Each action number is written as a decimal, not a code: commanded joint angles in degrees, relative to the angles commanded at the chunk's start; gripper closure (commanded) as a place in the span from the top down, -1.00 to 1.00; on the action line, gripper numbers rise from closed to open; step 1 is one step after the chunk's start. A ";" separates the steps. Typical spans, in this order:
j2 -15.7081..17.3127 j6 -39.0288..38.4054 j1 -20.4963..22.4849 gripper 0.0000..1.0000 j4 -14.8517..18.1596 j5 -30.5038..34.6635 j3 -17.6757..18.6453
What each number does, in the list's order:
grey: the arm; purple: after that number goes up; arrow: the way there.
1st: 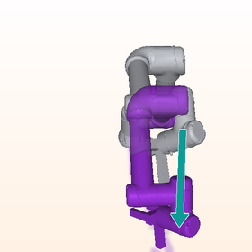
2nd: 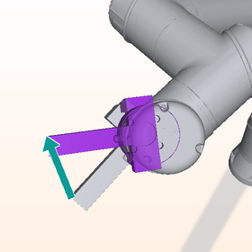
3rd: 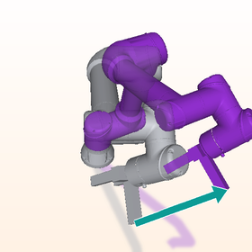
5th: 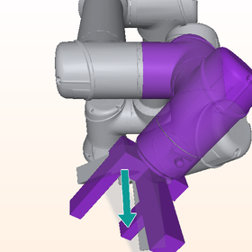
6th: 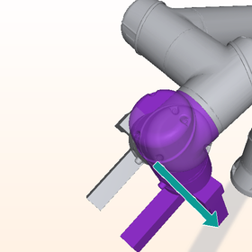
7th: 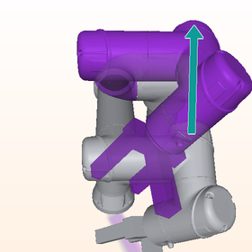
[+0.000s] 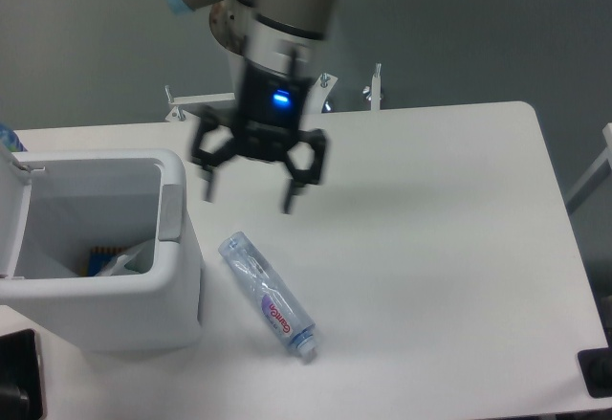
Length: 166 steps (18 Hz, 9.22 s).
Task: Place the trash in the trash can
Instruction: 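Move the open gripper down to the water bottle's cap end, then close the gripper around the bottle's cap end, then lift the bottle and carry it over the trash bin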
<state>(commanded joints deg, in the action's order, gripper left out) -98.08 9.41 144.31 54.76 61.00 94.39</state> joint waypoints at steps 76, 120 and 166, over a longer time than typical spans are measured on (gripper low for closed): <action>-32.62 -20.05 -12.12 0.10 -5.89 25.05 -11.16; -25.85 -18.99 -7.64 -0.50 -7.64 24.79 -24.77; -8.98 -18.64 -29.97 -0.35 -16.08 23.20 -15.56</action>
<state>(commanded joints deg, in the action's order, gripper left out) -107.05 -9.23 114.35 38.67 84.20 78.84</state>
